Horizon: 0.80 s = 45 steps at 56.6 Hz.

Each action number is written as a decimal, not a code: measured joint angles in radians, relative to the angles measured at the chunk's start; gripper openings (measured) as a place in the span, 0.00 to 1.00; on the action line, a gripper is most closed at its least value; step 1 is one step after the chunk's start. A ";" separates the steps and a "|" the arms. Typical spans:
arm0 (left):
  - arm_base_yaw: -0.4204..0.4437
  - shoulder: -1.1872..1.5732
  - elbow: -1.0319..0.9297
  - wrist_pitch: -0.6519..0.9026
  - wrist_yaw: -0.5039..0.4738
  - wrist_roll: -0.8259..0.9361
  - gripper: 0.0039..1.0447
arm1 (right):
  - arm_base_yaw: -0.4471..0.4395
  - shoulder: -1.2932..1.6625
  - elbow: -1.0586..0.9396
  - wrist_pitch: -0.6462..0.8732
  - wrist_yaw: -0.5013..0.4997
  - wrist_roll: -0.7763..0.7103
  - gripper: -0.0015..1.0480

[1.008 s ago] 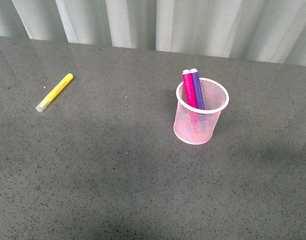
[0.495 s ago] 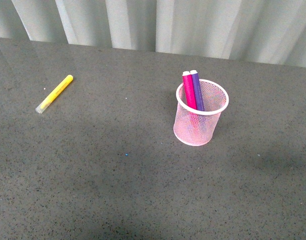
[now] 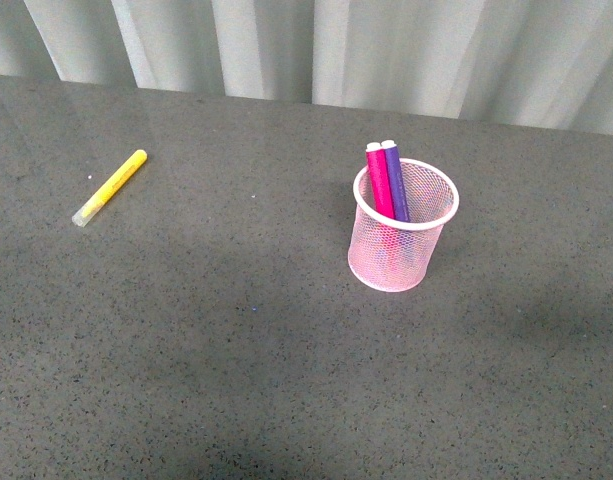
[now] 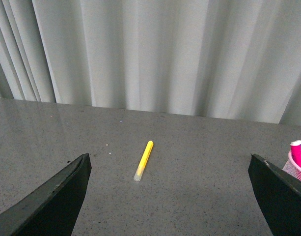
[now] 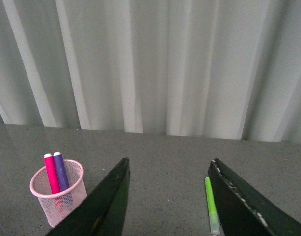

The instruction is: Insert purple and pink pens into pink cup

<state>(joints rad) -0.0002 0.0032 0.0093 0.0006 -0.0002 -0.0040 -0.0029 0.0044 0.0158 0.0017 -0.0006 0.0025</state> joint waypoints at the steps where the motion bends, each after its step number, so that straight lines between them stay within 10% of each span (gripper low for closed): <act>1: 0.000 0.000 0.000 0.000 0.000 0.000 0.94 | 0.000 0.000 0.000 0.000 0.000 0.000 0.56; 16: 0.000 0.000 0.000 0.000 0.000 0.000 0.94 | 0.000 0.000 0.000 0.000 0.000 0.001 0.95; 45: 0.000 0.000 0.000 0.000 0.000 0.000 0.94 | 0.000 0.000 0.000 0.000 0.000 0.001 0.93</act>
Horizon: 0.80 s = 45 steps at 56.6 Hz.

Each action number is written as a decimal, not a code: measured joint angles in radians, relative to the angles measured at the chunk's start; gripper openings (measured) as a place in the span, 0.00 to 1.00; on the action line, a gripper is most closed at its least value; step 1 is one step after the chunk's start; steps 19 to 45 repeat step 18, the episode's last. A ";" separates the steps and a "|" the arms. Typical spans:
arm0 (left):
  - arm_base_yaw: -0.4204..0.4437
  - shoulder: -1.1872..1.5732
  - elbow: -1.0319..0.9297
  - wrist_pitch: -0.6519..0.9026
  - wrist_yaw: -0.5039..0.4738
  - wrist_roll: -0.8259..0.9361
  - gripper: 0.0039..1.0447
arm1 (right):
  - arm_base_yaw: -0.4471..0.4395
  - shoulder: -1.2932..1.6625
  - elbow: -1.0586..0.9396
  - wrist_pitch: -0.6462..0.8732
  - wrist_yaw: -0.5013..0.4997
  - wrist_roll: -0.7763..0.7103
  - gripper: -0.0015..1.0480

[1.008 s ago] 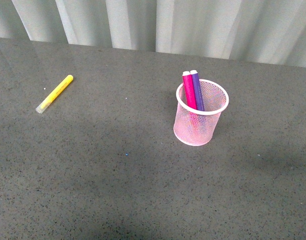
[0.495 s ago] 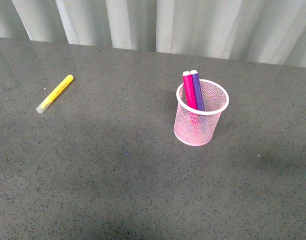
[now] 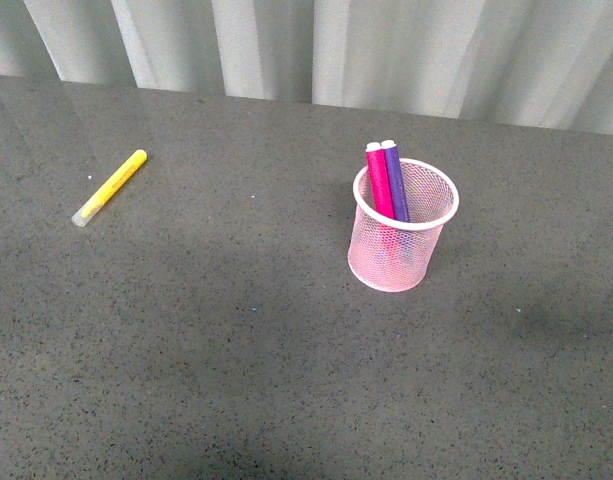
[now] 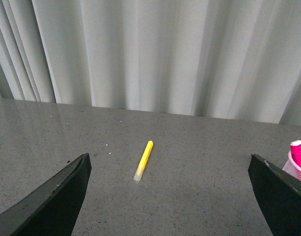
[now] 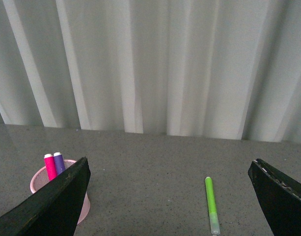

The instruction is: Insert purple and pink pens into pink cup

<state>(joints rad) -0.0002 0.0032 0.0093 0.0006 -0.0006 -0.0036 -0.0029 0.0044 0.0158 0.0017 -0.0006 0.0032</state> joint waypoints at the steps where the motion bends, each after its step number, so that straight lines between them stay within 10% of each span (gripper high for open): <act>1: 0.000 0.000 0.000 0.000 0.000 0.000 0.94 | 0.000 0.000 0.000 0.000 0.000 0.000 0.93; 45: 0.000 0.000 0.000 0.000 0.000 0.000 0.94 | 0.000 0.000 0.000 0.000 0.000 0.000 0.93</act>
